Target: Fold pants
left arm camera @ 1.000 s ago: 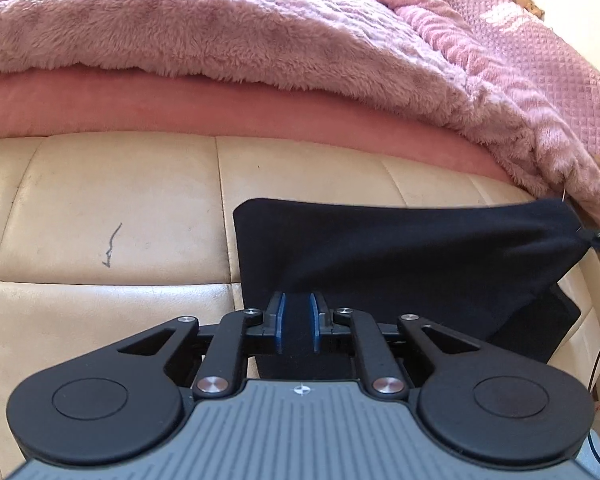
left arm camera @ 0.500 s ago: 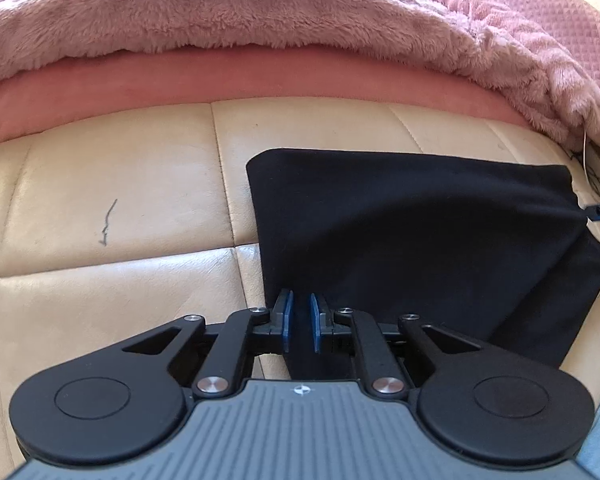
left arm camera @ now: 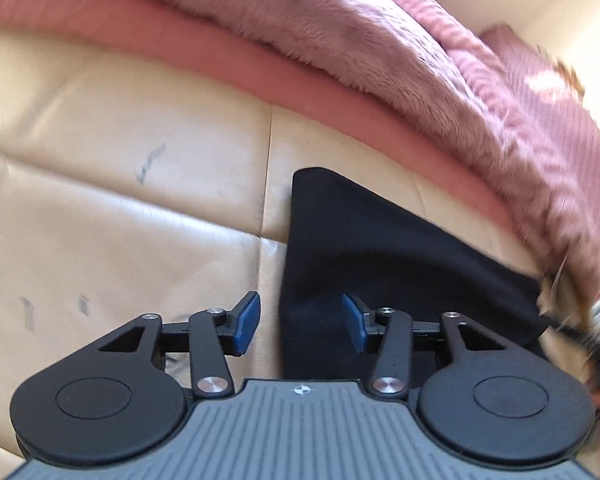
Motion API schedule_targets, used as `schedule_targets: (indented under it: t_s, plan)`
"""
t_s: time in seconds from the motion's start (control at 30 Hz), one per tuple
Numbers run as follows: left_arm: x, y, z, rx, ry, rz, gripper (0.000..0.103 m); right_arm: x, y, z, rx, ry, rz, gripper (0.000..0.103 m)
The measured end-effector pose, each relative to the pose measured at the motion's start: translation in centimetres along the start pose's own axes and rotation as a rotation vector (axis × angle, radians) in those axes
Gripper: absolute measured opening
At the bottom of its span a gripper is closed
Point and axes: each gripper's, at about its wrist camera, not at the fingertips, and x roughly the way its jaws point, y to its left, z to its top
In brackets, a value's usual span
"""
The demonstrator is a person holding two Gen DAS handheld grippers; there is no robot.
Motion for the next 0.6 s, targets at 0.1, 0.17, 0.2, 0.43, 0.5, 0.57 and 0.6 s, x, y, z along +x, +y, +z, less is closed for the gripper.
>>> schedule_targets:
  t_s: [0.1, 0.17, 0.2, 0.43, 0.5, 0.57, 0.6]
  plan:
    - [1.2, 0.3, -0.2, -0.039, 0.018, -0.007, 0.058, 1.5, 0.5, -0.8, -0.027, 0.020, -0.021, 0.017]
    - [1.3, -0.3, -0.5, -0.004, 0.004, -0.004, 0.062, 2.6, 0.1, -1.5, -0.037, 0.059, -0.044, 0.012]
    - [1.3, -0.8, -0.7, 0.020, 0.001, -0.001, 0.061, 3.0, -0.1, -2.0, -0.039, 0.076, -0.045, 0.010]
    - [0.7, -4.0, -1.2, 0.177, 0.007, 0.195, 0.007, 2.8, -0.1, -2.8, -0.025, 0.058, -0.052, 0.011]
    - [0.4, -3.9, -1.1, 0.208, 0.015, 0.225, 0.007, 2.7, 0.8, -2.6, -0.047, 0.073, -0.061, 0.013]
    - [-0.4, -2.6, -1.1, 0.206, 0.027, 0.249, 0.007, 2.8, 1.8, -2.6, -0.065, 0.093, -0.057, 0.013]
    - [-0.9, -1.9, -1.0, 0.198, 0.035, 0.264, 0.007, 2.7, 2.4, -2.7, -0.067, 0.106, -0.047, 0.013]
